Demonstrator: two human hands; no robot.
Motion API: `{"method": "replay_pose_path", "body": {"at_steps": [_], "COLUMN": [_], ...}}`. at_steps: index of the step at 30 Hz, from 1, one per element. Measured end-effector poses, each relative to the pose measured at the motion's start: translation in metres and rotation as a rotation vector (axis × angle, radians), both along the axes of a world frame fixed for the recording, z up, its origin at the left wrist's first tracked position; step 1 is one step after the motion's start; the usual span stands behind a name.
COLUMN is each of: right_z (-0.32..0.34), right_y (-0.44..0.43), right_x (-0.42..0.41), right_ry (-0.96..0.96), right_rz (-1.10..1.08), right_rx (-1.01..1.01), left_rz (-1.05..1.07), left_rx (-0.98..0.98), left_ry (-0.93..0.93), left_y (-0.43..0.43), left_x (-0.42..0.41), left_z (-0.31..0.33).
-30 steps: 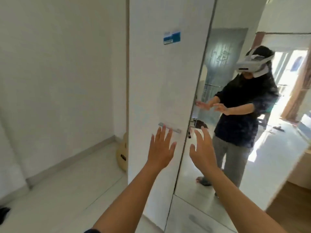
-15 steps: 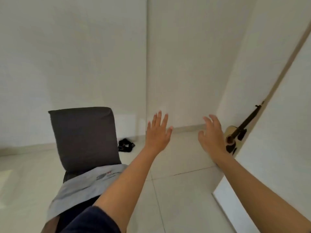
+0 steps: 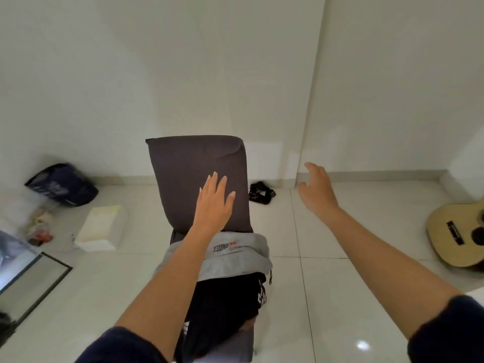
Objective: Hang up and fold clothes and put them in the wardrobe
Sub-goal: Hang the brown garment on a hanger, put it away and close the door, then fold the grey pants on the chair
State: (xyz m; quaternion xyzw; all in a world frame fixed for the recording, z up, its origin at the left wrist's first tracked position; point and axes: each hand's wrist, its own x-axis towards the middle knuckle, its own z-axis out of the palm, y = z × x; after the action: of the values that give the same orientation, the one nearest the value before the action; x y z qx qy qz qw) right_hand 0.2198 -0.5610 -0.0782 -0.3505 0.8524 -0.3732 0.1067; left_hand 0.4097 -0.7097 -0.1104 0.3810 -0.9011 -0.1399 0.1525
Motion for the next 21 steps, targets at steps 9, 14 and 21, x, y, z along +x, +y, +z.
{"method": "replay_pose_path", "body": {"at_steps": [9, 14, 21], "right_z": [-0.118, -0.2, -0.331], "right_y": [-0.048, -0.045, -0.05], "right_x": [-0.036, -0.05, -0.027], "right_ry": [-0.495, -0.646, -0.933], "right_rz": [-0.222, -0.455, -0.688], "right_rx": [0.066, 0.119, 0.119], "left_rz": [-0.272, -0.557, -0.689], "left_rx": [0.177, 0.304, 0.337], "left_ry": [-0.264, -0.408, -0.54], "left_y": [-0.067, -0.09, -0.099], "left_x": [-0.068, -0.11, -0.143], "left_z": [-0.083, -0.154, -0.262]}}
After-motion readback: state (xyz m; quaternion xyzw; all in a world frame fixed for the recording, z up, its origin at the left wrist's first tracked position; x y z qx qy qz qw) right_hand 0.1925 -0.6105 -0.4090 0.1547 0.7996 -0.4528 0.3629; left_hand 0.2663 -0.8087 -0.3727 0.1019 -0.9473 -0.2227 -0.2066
